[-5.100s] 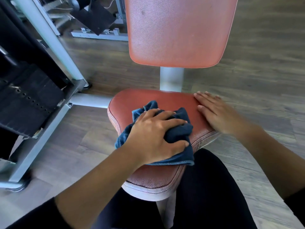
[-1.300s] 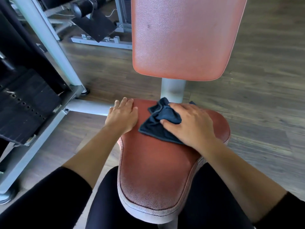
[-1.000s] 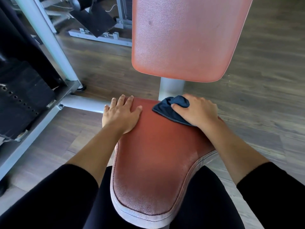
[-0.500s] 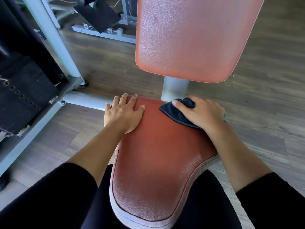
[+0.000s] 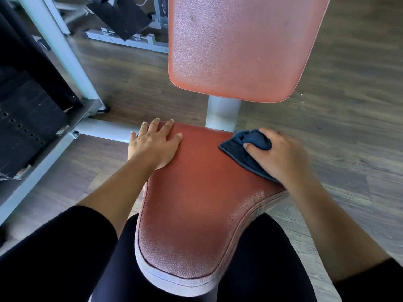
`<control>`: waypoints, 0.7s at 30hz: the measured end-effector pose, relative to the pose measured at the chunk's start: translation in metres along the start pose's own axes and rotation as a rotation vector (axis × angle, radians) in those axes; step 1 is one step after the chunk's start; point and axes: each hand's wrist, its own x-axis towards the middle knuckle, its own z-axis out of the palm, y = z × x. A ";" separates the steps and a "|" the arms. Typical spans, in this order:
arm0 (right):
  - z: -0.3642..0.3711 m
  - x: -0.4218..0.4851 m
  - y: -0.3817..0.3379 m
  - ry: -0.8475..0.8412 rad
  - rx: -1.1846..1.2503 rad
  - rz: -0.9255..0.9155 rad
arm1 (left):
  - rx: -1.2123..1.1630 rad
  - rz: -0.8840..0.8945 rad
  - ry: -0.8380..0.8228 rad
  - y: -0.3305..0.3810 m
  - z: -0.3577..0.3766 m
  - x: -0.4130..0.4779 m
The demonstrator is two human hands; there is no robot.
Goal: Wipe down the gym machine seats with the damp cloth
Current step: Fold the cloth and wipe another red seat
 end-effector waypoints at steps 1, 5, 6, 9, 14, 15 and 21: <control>0.002 0.009 -0.002 -0.032 -0.010 -0.010 | -0.002 0.002 0.002 0.000 0.000 0.000; -0.002 0.016 -0.007 -0.090 -0.029 -0.059 | -0.014 0.012 0.015 0.000 0.000 0.000; -0.005 0.010 -0.006 -0.076 -0.023 -0.096 | -0.023 0.017 0.017 -0.002 0.000 0.001; -0.014 -0.023 0.002 -0.006 0.059 -0.259 | -0.061 0.036 0.029 -0.003 -0.001 -0.001; -0.023 -0.075 0.013 0.150 0.168 -0.488 | -0.355 0.093 0.146 -0.001 -0.007 -0.016; -0.021 -0.083 0.012 0.191 0.198 -0.531 | -0.381 0.128 0.158 0.001 -0.007 -0.021; -0.002 -0.101 -0.007 0.390 0.303 -0.714 | -0.382 0.291 0.065 -0.002 0.001 -0.064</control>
